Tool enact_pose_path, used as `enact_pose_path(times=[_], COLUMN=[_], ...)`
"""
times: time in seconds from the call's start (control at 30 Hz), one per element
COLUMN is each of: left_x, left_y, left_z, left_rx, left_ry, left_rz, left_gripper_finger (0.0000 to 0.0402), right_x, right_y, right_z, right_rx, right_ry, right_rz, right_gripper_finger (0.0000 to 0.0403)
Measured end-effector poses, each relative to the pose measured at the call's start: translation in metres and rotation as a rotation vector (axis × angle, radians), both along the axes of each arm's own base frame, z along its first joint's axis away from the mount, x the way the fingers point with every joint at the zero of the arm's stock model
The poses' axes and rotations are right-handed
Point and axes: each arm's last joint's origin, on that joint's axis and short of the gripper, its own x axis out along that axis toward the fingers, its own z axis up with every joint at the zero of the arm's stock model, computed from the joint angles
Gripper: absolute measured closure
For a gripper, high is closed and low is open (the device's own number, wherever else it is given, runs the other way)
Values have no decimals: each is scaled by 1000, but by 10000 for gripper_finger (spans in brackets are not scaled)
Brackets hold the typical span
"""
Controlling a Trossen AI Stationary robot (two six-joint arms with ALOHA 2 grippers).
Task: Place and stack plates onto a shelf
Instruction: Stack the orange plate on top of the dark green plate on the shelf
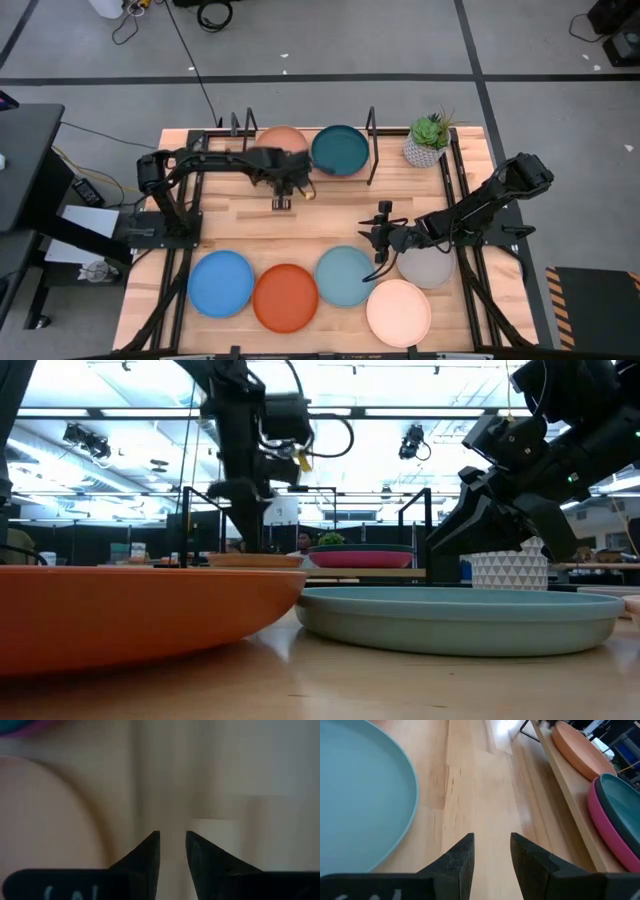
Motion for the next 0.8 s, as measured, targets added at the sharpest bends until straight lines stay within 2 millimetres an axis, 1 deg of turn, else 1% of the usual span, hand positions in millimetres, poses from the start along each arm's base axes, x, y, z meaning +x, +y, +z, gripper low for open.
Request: enact_pose_path(times=[0.1,0.23,0.3,0.4,0.47,0.57,0.67,0.8], left_x=[2,6,10,14,16,13,12,11], left_y=[-26,-66,-88,-119,-138,-159,-173,-181], left_z=[1,2,1,-4,-9,-11,-11,-14], left_rx=[-111,-366,-463,-476,-479,-485,-449,-411], left_ry=[-5,-27,-42,-41,-36,-17,-35,-47], left_rz=[15,65,70,53,13,-5,40,55], left_gripper_finger=[300,300,300,300,300,299,298,291], right_x=[1,2,2,4,4,5,6,6], right_y=[-2,-6,-8,-10,-10,-10,-10,-9], right_z=[0,0,0,0,0,2,3,3], right_rx=[-6,-10,-2,13,20,28,29,45], right_ry=[3,5,6,6,5,-7,-21,-24], right_rz=[-5,-16,-13,2,11,20,29,52], right_gripper_finger=[270,270,270,270,270,270,270,270])
